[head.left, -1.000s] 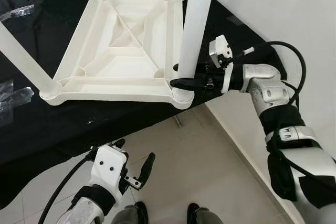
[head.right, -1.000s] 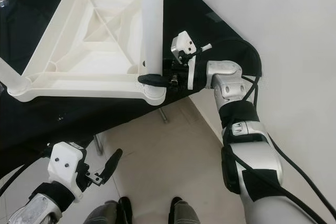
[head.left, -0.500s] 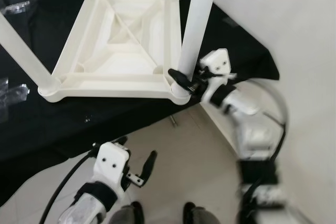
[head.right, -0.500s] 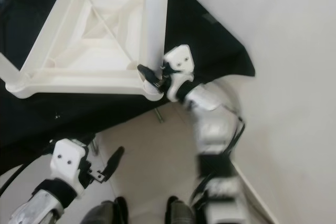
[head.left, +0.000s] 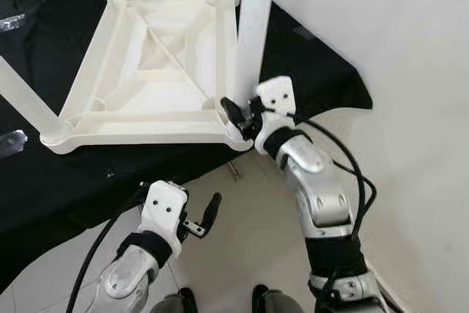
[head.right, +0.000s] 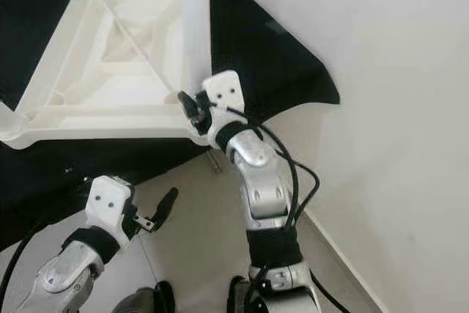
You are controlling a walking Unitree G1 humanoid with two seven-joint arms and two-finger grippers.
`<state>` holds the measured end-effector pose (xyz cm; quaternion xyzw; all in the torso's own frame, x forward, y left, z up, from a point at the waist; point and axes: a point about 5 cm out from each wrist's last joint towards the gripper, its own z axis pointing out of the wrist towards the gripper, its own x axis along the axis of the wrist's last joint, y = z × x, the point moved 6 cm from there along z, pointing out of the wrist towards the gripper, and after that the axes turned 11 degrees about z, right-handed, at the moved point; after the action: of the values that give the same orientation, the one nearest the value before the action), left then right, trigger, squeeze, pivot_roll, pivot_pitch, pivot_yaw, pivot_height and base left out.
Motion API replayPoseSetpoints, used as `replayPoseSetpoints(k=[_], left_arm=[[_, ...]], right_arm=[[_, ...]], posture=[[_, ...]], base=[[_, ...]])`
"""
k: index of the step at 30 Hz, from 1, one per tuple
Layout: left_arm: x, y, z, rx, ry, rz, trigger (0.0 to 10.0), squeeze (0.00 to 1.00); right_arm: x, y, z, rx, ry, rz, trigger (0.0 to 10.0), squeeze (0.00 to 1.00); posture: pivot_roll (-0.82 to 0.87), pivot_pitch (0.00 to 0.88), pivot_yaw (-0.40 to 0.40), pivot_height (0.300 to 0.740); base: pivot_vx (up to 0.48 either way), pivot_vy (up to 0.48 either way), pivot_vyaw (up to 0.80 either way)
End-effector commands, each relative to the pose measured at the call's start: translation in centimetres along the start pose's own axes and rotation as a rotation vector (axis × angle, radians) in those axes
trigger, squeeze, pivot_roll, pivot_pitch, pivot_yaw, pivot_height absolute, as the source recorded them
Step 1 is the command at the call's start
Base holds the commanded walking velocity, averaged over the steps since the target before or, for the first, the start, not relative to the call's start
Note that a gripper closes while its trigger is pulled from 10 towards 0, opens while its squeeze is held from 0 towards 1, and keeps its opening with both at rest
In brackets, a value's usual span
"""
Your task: Building children table
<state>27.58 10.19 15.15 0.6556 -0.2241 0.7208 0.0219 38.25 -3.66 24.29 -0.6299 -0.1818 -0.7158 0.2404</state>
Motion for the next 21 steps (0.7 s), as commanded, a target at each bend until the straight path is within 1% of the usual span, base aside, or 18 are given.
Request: replayPoseSetpoints(k=[1,2,4,5,6,8,9,10,11,12,16,17,20,21], left_arm=[[-0.8,0.1,-0.1,0.006,-0.023,-0.005,10.0,0.00],[-0.8,0.1,-0.1,0.006,-0.023,-0.003,10.0,0.00],[-0.8,0.1,-0.1,0.011,-0.023,-0.002,10.0,0.00],[-0.9,0.1,-0.1,0.013,-0.022,-0.002,10.0,0.00],[-0.9,0.1,-0.1,0.013,-0.022,-0.002,10.0,0.00],[-0.9,0.0,-0.3,0.015,-0.021,-0.001,10.0,0.00],[-0.9,0.0,-0.4,0.015,-0.022,-0.001,10.0,0.00],[-0.8,0.0,-0.5,0.016,-0.022,-0.001,10.0,0.00],[-0.8,0.0,-0.5,0.016,-0.022,-0.001,10.0,0.00],[-0.8,0.0,-0.7,0.015,-0.022,-0.001,10.0,0.00],[-0.8,0.0,-1.0,0.013,-0.022,-0.001,10.0,0.00],[-0.7,0.0,-1.2,0.014,-0.024,-0.002,10.0,0.00],[-0.7,0.1,-1.5,0.012,-0.027,-0.002,10.0,0.00],[-0.7,0.1,-1.6,0.012,-0.029,-0.004,10.0,0.00]], right_arm=[[-0.1,-0.5,0.1,0.061,-0.013,0.017,10.0,1.00],[0.1,-0.6,0.1,0.096,-0.017,0.013,10.0,1.00],[0.7,-1.0,0.2,0.225,-0.019,-0.007,10.0,1.00],[0.8,-1.2,0.1,0.292,-0.025,-0.034,10.0,1.00],[0.8,-1.2,0.1,0.292,-0.025,-0.034,10.0,1.00],[0.8,-1.3,0.1,0.418,-0.061,-0.106,10.0,1.00],[0.8,-1.1,0.2,0.453,-0.073,-0.125,10.0,1.00],[0.8,-0.9,0.4,0.485,-0.090,-0.116,10.0,0.75],[0.8,-0.9,0.4,0.485,-0.090,-0.116,10.0,0.75],[0.8,-0.5,1.2,0.509,-0.104,-0.119,10.0,0.00],[1.0,-0.5,1.6,0.543,-0.115,-0.104,10.0,0.00],[1.3,-0.6,2.0,0.574,-0.123,-0.088,10.0,0.00],[1.5,-0.8,2.3,0.596,-0.130,-0.084,10.0,0.00],[1.6,-1.1,2.4,0.623,-0.134,-0.075,8.2,0.00]], posture=[[-0.01,0.189,-0.015,0.740],[0.00,0.188,-0.015,0.740],[0.01,0.190,-0.011,0.740],[0.01,0.190,-0.010,0.740],[0.01,0.190,-0.010,0.740],[0.02,0.195,-0.005,0.740],[0.02,0.195,-0.005,0.740],[0.02,0.200,-0.001,0.740],[0.02,0.200,-0.001,0.740],[0.03,0.208,0.003,0.740],[0.04,0.216,0.006,0.740],[0.04,0.222,0.009,0.740],[0.05,0.231,0.010,0.740],[0.05,0.240,0.013,0.740]], base=[[0.000,0.000,0.00],[0.000,0.000,0.00],[0.000,0.000,0.00],[0.000,0.000,0.00],[0.000,0.000,0.00],[0.000,0.000,0.00],[0.000,0.000,0.00],[0.000,0.000,0.00],[0.000,0.000,0.00],[0.000,0.000,0.00],[0.000,0.000,0.00],[0.000,0.000,0.00],[0.000,0.000,0.00],[0.000,0.000,0.00]])
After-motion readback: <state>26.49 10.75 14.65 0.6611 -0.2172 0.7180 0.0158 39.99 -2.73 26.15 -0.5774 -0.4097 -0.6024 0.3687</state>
